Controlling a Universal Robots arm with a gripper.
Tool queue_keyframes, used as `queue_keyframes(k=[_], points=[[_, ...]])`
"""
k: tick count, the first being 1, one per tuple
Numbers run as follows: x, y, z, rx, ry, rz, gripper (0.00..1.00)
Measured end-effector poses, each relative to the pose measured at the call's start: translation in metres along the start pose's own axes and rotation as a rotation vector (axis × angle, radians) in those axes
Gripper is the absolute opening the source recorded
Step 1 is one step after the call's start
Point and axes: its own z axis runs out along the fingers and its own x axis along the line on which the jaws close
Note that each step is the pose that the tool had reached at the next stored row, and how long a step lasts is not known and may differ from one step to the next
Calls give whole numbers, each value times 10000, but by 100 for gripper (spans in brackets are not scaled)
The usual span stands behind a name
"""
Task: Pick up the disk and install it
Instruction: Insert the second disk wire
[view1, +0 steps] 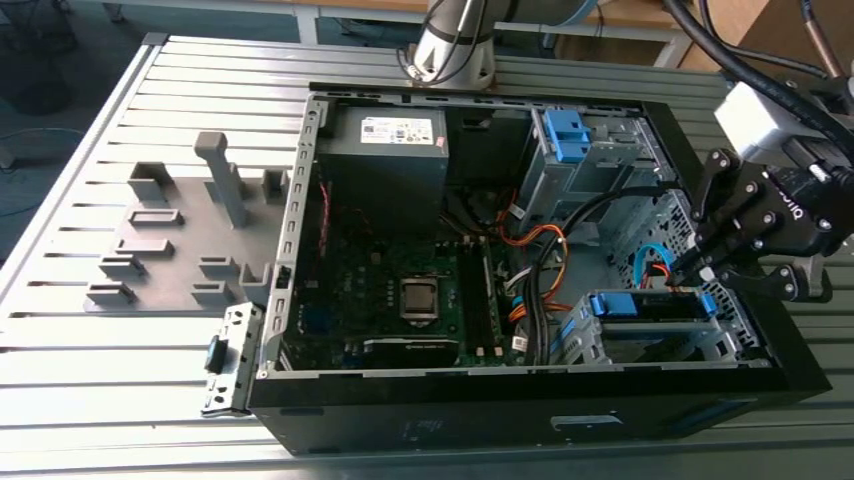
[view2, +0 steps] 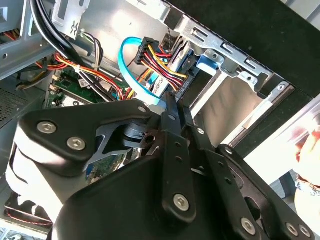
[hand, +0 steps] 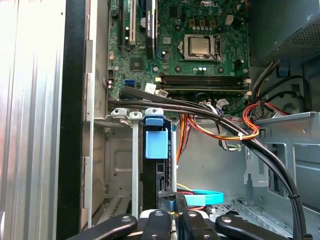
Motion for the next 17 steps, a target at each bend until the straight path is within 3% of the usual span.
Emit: queue_keyframes(k=[6, 17], points=[[3, 39, 13, 0, -1, 0, 16], [14, 29, 153, 0, 9, -2, 16]])
